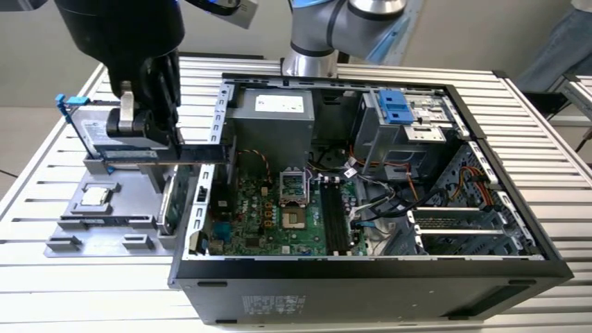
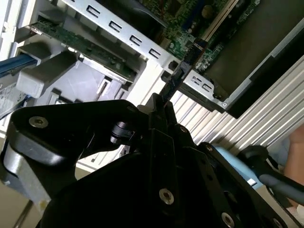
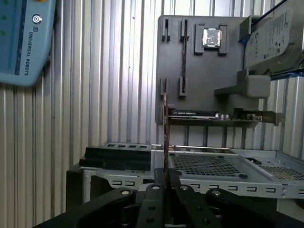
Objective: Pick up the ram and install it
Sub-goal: 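Pick up the ram and move it above insertion slot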
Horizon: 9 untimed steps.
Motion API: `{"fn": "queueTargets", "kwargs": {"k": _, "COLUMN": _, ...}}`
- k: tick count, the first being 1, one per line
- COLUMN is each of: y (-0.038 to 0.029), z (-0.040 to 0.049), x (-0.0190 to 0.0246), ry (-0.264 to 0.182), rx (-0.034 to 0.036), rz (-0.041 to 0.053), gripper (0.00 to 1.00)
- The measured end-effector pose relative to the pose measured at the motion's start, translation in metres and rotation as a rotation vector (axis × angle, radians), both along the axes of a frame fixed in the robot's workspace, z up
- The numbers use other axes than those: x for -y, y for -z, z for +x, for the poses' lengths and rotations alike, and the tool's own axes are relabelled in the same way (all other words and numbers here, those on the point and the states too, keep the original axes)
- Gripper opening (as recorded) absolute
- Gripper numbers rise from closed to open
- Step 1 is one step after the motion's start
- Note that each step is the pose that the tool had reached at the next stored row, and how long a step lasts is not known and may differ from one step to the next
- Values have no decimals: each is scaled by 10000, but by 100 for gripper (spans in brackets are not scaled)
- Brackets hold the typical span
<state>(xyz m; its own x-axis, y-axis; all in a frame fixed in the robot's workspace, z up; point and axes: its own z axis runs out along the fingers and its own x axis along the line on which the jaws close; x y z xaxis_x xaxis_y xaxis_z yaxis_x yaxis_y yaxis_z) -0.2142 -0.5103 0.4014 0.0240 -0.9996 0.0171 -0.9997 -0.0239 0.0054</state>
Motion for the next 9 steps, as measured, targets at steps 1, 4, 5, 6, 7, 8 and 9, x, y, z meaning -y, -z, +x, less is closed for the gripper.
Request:
{"fn": "queueTargets", "kwargs": {"k": 1, "y": 0, "z": 26, "x": 0, "ry": 1, "rx": -1, "rz": 0, "gripper": 0}}
{"fn": "queueTargets", "kwargs": {"k": 4, "y": 0, "z": 110, "x": 2, "ry": 1, "rx": -4, "rz": 1, "gripper": 0}}
{"fn": "queueTargets", "kwargs": {"k": 5, "y": 0, "z": 138, "x": 3, "ry": 1, "rx": -5, "rz": 0, "gripper": 0}}
{"fn": "queueTargets", "kwargs": {"k": 6, "y": 0, "z": 166, "x": 3, "ry": 1, "rx": -6, "rz": 1, "gripper": 0}}
{"fn": "queueTargets", "kwargs": {"k": 7, "y": 0, "z": 194, "x": 4, "ry": 0, "rx": -7, "rz": 0, "gripper": 0}}
{"fn": "queueTargets", "kwargs": {"k": 8, "y": 1, "z": 221, "x": 4, "ry": 1, "rx": -7, "rz": 1, "gripper": 0}}
{"fn": "queueTargets", "kwargs": {"k": 9, "y": 0, "z": 249, "x": 5, "ry": 0, "rx": -8, "rz": 1, "gripper": 0}}
